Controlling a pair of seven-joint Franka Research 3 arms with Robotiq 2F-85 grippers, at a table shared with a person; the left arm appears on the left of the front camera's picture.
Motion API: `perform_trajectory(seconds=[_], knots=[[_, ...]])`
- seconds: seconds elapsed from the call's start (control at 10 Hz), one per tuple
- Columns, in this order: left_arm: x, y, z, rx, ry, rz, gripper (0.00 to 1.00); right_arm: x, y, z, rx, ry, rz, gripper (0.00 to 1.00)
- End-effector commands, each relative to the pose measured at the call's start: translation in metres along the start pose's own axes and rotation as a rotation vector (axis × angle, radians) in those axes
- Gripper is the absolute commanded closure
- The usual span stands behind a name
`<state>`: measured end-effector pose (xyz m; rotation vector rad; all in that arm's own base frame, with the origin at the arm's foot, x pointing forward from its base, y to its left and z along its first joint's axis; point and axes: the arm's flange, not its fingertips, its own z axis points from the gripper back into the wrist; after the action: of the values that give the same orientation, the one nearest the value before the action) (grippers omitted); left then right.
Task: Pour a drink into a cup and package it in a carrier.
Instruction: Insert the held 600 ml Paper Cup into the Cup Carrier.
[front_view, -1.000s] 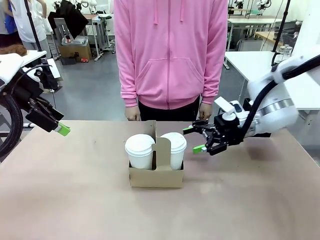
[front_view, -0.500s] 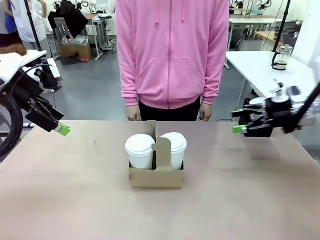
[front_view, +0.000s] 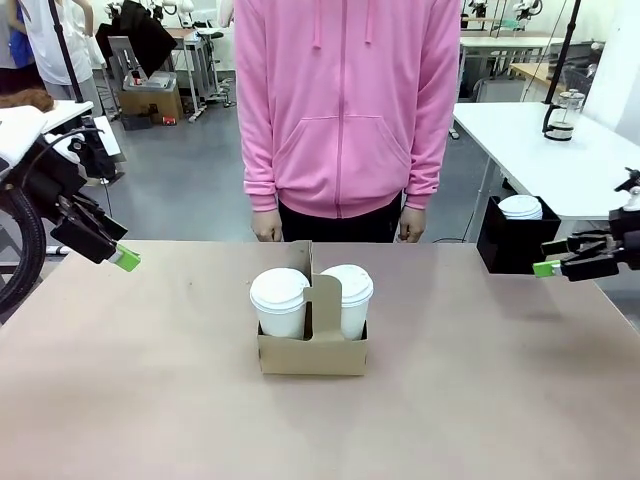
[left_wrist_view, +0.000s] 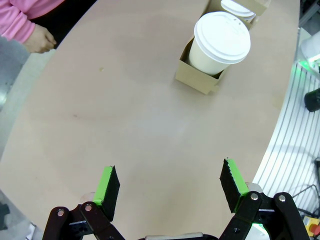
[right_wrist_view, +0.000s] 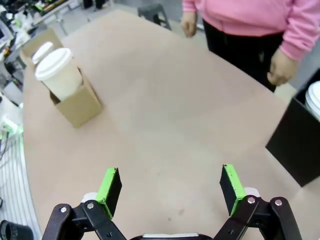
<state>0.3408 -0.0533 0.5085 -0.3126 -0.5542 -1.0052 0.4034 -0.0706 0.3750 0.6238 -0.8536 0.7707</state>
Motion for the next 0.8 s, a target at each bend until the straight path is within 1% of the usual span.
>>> perform_trajectory(seconds=[0.0, 0.2, 0.3, 0.7], knots=[[-0.0004, -0.0007, 0.0006, -0.009, -0.009, 0.001, 0.0, -0.0005, 0.0088, 0.004, -0.073, 0.044, -0.055, 0.0], [-0.0004, -0.0007, 0.0006, -0.009, -0.009, 0.001, 0.0, -0.0017, 0.0018, -0.0052, -0.094, 0.052, -0.098, 0.0], [-0.0004, -0.0007, 0.0006, -0.009, -0.009, 0.001, 0.0, -0.0075, -0.0009, 0.0045, -0.057, 0.025, -0.032, 0.0], [-0.0004, -0.0007, 0.0006, -0.009, -0.009, 0.001, 0.0, -0.0075, -0.0009, 0.0045, -0.057, 0.025, -0.032, 0.0]])
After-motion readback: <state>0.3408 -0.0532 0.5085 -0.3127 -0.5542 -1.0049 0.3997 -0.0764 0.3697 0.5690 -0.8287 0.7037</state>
